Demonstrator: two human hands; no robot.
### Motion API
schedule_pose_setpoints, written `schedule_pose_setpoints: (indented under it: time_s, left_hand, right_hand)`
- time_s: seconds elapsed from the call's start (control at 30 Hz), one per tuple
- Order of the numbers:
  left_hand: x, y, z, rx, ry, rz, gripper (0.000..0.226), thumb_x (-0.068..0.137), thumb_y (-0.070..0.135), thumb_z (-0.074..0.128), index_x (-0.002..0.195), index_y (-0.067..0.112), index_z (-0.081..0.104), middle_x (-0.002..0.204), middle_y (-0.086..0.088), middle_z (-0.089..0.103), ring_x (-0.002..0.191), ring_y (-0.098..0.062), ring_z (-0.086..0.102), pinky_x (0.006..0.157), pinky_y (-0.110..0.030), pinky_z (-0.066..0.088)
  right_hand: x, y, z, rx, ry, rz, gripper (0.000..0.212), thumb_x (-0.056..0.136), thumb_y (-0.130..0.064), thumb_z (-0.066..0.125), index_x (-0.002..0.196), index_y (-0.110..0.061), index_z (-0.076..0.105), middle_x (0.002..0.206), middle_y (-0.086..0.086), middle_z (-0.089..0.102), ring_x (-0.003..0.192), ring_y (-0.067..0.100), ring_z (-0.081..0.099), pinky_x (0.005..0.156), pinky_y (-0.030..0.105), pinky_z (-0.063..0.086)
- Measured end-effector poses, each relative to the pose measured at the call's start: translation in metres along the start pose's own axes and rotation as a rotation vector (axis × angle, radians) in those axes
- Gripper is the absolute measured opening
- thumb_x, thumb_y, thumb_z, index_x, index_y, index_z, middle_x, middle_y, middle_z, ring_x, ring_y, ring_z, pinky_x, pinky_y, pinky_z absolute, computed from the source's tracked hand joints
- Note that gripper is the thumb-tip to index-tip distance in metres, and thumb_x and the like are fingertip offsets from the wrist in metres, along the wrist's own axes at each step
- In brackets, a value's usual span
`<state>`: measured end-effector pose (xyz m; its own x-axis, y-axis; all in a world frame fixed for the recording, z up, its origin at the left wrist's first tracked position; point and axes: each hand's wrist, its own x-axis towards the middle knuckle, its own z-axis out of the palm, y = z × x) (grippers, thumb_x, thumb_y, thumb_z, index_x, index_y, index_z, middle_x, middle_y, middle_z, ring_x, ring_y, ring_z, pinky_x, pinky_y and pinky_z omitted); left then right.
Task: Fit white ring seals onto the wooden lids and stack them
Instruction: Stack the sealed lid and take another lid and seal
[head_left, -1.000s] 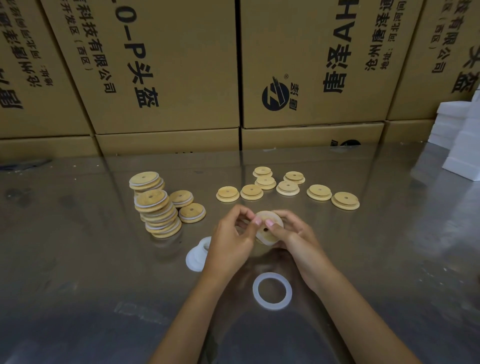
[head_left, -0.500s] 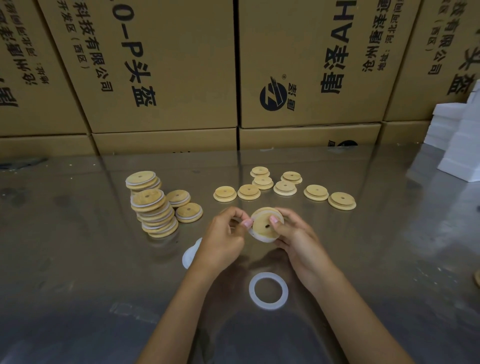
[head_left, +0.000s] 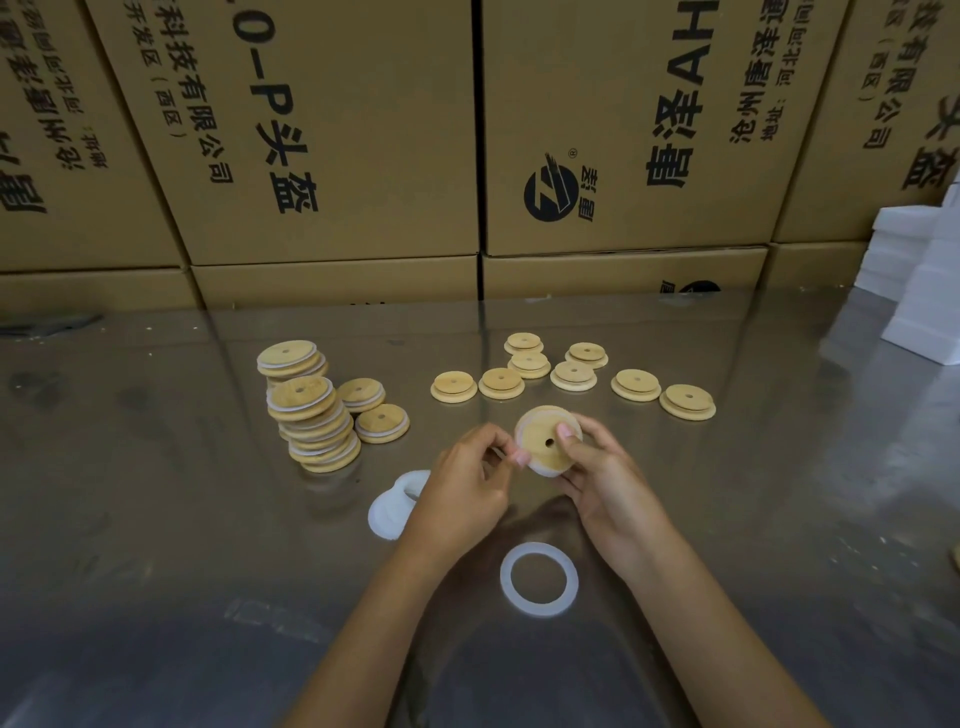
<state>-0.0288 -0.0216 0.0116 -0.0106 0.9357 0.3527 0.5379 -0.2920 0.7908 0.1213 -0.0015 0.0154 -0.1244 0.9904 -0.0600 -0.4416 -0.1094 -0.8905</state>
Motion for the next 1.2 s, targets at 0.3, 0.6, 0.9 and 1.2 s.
schedule_pose_setpoints:
  time_s: [0.3,0.6,0.9,1.2]
  left_hand:
    - [-0.002,0.003,0.002,0.087,0.061,-0.003,0.023,0.098,0.034,0.051,0.082,0.019,0.056,0.073,0.007,0.058,0.061,-0.004,0.048,0.055,-0.015,0.036]
    - [-0.004,0.003,0.001,0.349,0.069,0.101,0.023,0.098,0.027,0.044,0.077,0.02,0.044,0.077,0.008,0.046,0.072,-0.01,0.044,0.058,-0.025,0.028]
    - [-0.001,0.003,-0.006,0.357,0.055,0.113,0.023,0.103,0.024,0.037,0.082,0.019,0.044,0.082,0.006,0.047,0.081,-0.019,0.049,0.07,-0.036,0.039]
    - [0.002,0.007,-0.005,0.103,0.053,0.1,0.021,0.099,0.016,0.051,0.079,0.01,0.057,0.084,0.007,0.047,0.073,-0.003,0.045,0.064,-0.01,0.032]
  right_hand:
    - [-0.002,-0.002,0.002,-0.007,-0.016,0.027,0.034,0.088,-0.002,0.067,0.121,-0.004,0.058,0.105,0.015,0.069,0.095,0.026,0.064,0.085,0.033,0.049]
    - [-0.006,0.002,0.007,-0.346,-0.017,-0.079,0.018,0.091,-0.012,0.069,0.109,-0.011,0.068,0.101,0.01,0.072,0.087,0.014,0.066,0.076,0.028,0.056]
    - [-0.008,0.001,0.01,-0.282,-0.011,-0.075,0.02,0.092,-0.01,0.067,0.109,0.0,0.063,0.096,0.013,0.07,0.089,0.022,0.068,0.081,0.038,0.054]
    - [-0.007,-0.003,0.004,0.019,-0.049,0.051,0.029,0.097,-0.011,0.057,0.123,0.002,0.06,0.106,0.015,0.069,0.093,0.023,0.067,0.079,0.031,0.052]
